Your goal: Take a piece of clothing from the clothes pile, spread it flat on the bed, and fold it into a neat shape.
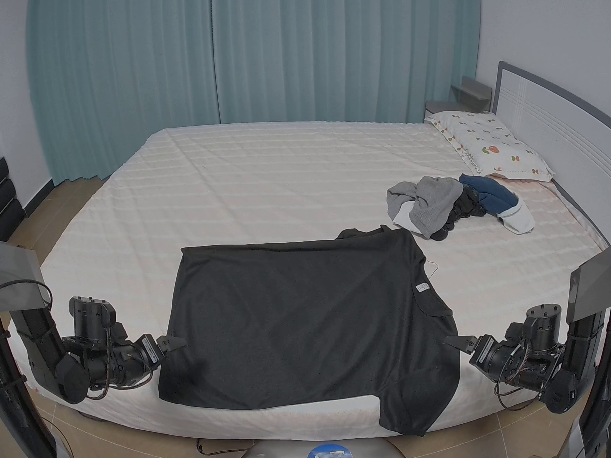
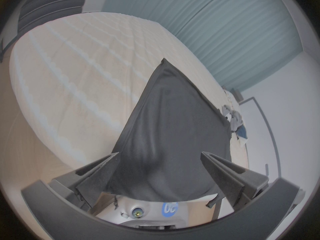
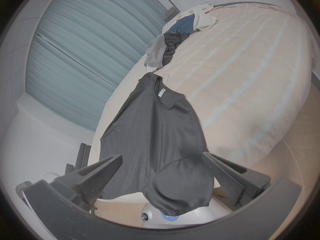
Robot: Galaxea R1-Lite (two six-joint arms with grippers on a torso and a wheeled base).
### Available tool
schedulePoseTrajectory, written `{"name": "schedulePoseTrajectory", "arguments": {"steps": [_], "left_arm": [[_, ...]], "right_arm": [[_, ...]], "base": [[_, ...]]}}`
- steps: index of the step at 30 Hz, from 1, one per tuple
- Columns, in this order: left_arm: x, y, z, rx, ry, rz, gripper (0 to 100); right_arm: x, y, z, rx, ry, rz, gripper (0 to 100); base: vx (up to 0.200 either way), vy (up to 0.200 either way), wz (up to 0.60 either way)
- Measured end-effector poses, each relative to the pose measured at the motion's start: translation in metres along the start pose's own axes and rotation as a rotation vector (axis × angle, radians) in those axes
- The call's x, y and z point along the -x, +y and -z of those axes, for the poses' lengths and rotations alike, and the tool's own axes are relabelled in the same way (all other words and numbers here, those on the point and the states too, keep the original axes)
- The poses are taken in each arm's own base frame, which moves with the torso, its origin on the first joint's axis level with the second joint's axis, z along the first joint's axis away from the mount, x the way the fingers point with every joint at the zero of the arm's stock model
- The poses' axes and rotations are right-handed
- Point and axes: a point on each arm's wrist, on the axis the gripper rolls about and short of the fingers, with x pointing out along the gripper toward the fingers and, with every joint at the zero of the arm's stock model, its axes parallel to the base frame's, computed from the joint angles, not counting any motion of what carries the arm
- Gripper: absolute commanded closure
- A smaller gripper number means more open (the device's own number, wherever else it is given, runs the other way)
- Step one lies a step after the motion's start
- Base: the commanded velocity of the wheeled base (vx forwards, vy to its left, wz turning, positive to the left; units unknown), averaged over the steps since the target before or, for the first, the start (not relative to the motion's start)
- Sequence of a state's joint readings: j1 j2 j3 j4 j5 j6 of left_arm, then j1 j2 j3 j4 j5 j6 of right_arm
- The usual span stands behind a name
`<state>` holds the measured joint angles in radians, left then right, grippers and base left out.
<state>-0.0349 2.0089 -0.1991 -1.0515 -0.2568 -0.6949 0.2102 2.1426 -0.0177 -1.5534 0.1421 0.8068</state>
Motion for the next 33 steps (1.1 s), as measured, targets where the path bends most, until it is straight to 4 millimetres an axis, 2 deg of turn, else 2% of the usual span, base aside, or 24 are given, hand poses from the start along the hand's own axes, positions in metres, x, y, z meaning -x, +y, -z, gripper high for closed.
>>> {"name": "schedulePoseTrajectory", "arguments": {"steps": [6, 15, 20, 33], "left_arm": [[0.002, 0.015, 0.012, -0.062, 0.048, -0.051, 0], [-0.004, 0.027, 0.021, -0.141, 0.0, -0.035, 0], [-0.009, 0.035, 0.029, -0.142, 0.029, -0.065, 0], [-0.013, 0.038, 0.034, -0.141, 0.07, -0.068, 0]], "right_arm": [[-0.002, -0.002, 0.002, -0.003, 0.01, 0.011, 0], [-0.003, -0.004, 0.002, -0.01, 0.014, 0.017, 0], [-0.003, -0.004, 0.002, -0.012, 0.014, 0.019, 0], [-0.003, -0.004, 0.002, -0.013, 0.019, 0.016, 0]], "base": [[0.0, 0.0, 0.0], [0.0, 0.0, 0.0], [0.0, 0.0, 0.0], [0.0, 0.0, 0.0]]}}
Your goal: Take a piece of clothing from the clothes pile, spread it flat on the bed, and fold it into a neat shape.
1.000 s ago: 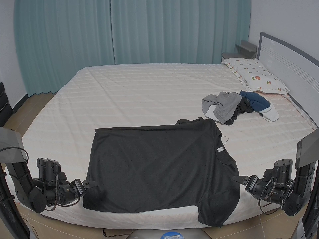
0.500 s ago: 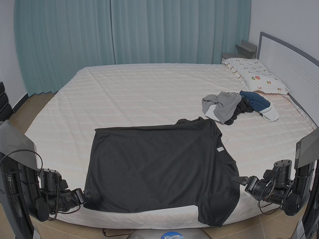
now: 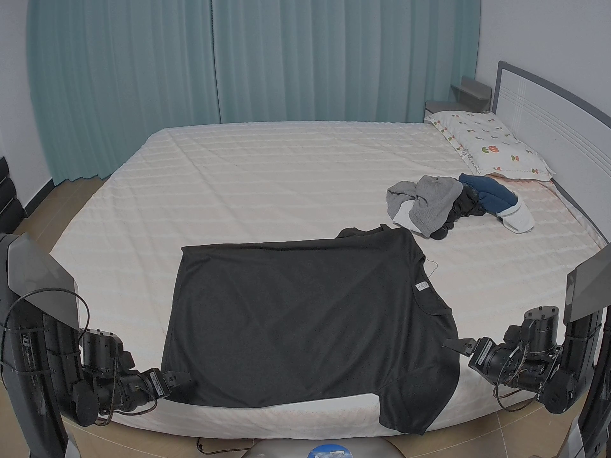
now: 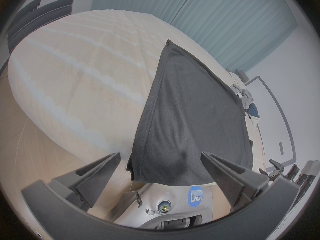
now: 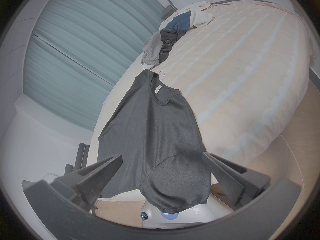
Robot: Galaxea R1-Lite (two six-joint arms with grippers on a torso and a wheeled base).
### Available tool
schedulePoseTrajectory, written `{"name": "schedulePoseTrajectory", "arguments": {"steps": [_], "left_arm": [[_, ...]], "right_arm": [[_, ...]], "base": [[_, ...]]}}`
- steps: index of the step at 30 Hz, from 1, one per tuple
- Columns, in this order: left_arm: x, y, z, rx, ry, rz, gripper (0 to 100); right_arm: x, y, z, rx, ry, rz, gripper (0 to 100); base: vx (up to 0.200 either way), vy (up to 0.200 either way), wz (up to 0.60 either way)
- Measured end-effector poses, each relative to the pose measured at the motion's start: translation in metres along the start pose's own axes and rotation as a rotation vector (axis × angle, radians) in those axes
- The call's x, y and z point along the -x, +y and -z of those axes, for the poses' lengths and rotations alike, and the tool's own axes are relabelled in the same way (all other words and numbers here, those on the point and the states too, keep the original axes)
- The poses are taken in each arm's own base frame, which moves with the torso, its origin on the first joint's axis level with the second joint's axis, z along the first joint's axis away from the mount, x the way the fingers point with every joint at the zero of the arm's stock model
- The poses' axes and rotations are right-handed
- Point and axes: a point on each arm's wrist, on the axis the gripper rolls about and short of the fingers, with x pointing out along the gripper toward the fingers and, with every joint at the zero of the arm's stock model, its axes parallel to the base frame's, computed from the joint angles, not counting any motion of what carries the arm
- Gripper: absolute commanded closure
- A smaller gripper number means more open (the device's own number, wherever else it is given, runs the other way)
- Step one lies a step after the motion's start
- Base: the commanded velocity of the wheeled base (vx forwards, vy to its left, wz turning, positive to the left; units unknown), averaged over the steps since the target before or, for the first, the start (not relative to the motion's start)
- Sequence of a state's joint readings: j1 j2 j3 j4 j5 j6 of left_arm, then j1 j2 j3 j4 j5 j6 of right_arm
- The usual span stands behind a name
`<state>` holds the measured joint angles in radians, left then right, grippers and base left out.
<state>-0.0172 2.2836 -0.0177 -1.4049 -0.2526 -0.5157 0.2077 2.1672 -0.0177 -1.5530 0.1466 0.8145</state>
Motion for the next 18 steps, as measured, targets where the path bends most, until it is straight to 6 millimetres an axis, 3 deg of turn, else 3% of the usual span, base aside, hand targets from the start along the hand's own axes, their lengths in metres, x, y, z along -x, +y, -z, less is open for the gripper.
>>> {"name": "schedulePoseTrajectory", "arguments": {"steps": [6, 7, 18], "left_arm": [[-0.0017, -0.0032, 0.0026, -0.017, 0.012, 0.009, 0], [-0.0018, -0.0032, 0.0027, -0.017, 0.013, 0.009, 100], [-0.0005, 0.0027, 0.0005, 0.005, -0.007, -0.037, 100]], "right_arm": [[-0.0004, -0.0003, 0.0004, 0.0, 0.003, 0.001, 0], [-0.0005, -0.0004, 0.0006, -0.001, 0.004, 0.001, 0], [-0.001, -0.0021, 0.0002, -0.003, -0.001, 0.014, 0]], "base": [[0.0, 0.0, 0.0], [0.0, 0.0, 0.0], [0.0, 0.0, 0.0]]}}
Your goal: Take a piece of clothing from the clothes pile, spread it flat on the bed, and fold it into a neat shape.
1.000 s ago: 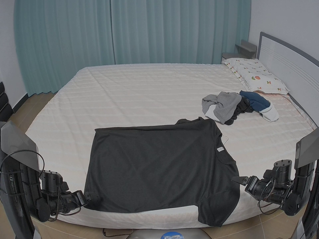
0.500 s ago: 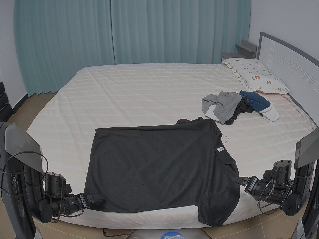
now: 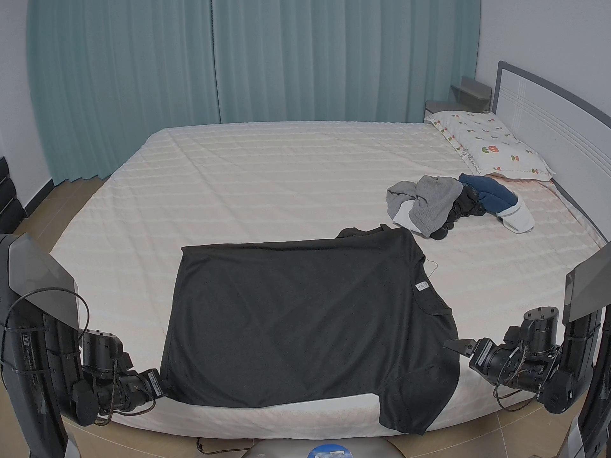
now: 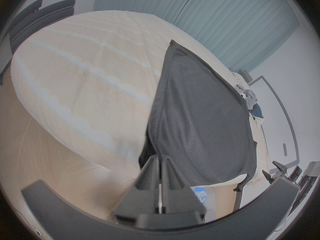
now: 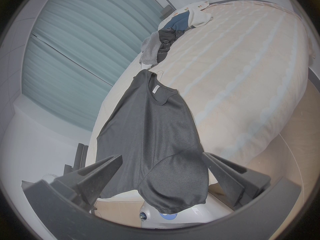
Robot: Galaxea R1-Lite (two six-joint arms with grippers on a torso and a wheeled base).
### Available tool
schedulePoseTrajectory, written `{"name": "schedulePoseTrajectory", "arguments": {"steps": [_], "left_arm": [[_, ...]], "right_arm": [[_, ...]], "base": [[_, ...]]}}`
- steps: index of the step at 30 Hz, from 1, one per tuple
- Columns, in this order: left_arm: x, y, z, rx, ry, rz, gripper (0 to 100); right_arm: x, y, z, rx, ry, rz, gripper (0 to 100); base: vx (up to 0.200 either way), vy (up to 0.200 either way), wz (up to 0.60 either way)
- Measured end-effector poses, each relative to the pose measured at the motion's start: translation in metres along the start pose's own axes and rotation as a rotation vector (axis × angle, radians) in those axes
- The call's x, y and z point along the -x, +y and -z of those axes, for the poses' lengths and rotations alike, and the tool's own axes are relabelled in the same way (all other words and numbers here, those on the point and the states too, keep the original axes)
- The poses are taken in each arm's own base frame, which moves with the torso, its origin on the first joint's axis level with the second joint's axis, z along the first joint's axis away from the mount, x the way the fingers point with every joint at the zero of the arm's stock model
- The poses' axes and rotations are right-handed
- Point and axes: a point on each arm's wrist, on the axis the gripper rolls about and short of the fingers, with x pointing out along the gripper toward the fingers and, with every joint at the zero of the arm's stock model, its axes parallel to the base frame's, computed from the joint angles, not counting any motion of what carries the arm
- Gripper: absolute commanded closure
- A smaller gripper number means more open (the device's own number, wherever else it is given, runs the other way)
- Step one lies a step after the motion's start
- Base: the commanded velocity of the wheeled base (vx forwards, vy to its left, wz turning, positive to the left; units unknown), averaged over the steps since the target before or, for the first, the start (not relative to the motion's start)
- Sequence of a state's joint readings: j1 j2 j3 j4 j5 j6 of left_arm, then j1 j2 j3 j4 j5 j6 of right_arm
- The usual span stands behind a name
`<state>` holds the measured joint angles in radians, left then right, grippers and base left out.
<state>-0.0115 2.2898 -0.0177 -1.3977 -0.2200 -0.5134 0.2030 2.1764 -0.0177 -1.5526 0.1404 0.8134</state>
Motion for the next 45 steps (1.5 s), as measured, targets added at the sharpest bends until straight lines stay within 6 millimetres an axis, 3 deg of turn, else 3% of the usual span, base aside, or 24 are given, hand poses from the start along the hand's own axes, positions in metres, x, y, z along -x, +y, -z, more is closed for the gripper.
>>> {"name": "schedulePoseTrajectory", "arguments": {"steps": [20, 28, 29, 36, 45], "left_arm": [[0.014, 0.001, -0.01, 0.015, -0.057, -0.018, 100], [0.017, 0.0, -0.014, 0.019, -0.085, -0.011, 100], [0.017, 0.0, -0.014, 0.02, -0.087, -0.01, 100], [0.017, 0.0, -0.014, 0.02, -0.089, -0.009, 100], [0.017, 0.0, -0.014, 0.023, -0.084, -0.008, 100]], "right_arm": [[-0.015, -0.024, 0.009, 0.116, 0.073, 0.096, 0], [-0.036, -0.024, 0.0, 0.122, 0.044, 0.052, 0], [-0.04, -0.024, -0.001, 0.123, 0.039, 0.05, 100], [-0.062, -0.029, -0.012, 0.124, -0.009, 0.035, 100], [-0.076, -0.029, -0.032, 0.128, -0.094, 0.004, 100]], "base": [[0.0, 0.0, 0.0], [0.0, 0.0, 0.0], [0.0, 0.0, 0.0], [0.0, 0.0, 0.0], [0.0, 0.0, 0.0]]}}
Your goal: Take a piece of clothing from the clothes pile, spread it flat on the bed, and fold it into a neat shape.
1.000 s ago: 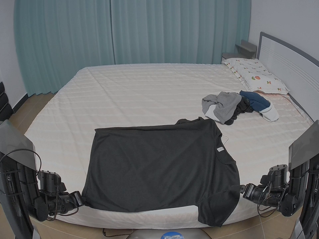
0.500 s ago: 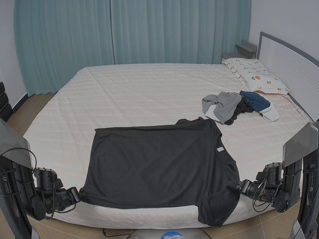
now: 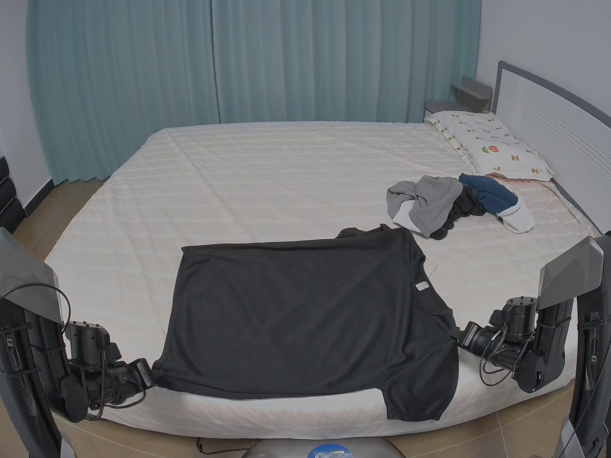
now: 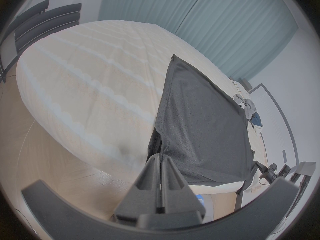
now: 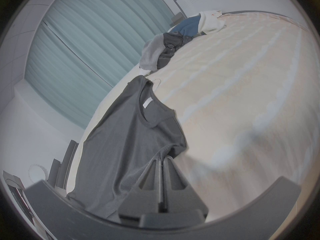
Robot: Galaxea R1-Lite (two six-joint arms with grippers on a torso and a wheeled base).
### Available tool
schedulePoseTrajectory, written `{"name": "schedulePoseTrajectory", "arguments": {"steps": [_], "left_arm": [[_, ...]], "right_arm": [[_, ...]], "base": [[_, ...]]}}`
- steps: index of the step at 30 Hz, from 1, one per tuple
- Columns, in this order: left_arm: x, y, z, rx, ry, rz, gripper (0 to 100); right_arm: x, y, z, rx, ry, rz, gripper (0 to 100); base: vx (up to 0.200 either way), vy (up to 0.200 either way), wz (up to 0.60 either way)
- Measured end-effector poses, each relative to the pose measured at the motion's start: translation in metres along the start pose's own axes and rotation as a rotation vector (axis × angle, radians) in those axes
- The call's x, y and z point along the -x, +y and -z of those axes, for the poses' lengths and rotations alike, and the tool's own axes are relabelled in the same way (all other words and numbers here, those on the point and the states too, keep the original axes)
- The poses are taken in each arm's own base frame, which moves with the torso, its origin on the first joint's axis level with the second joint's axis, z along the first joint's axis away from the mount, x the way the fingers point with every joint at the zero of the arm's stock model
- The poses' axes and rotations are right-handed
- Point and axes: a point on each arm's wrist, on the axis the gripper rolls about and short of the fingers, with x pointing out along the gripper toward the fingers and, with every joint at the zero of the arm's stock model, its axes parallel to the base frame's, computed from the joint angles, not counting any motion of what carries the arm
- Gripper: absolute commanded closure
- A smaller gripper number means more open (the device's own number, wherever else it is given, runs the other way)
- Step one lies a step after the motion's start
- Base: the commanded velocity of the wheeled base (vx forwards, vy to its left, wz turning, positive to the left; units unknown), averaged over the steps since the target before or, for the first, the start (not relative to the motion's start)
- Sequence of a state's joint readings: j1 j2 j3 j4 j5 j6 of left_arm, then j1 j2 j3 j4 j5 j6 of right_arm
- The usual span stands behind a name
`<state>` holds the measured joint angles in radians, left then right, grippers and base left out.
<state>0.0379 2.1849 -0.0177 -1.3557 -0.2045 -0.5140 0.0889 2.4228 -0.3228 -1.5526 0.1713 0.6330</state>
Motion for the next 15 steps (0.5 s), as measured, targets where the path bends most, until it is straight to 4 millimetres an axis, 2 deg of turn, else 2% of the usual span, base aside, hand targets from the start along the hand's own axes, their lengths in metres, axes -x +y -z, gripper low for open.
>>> {"name": "schedulePoseTrajectory", "arguments": {"steps": [7, 8, 15], "left_arm": [[0.0, 0.0, 0.0, 0.002, 0.002, 0.0, 100], [0.0, 0.0, 0.0, 0.002, 0.002, 0.0, 100], [0.0, 0.0, 0.0, 0.002, 0.004, 0.002, 100]], "right_arm": [[-0.012, 0.004, -0.011, 0.026, -0.05, -0.036, 100], [-0.013, 0.005, -0.012, 0.028, -0.056, -0.04, 0], [-0.02, 0.003, -0.014, 0.036, -0.065, -0.044, 0]], "base": [[0.0, 0.0, 0.0], [0.0, 0.0, 0.0], [0.0, 0.0, 0.0]]}}
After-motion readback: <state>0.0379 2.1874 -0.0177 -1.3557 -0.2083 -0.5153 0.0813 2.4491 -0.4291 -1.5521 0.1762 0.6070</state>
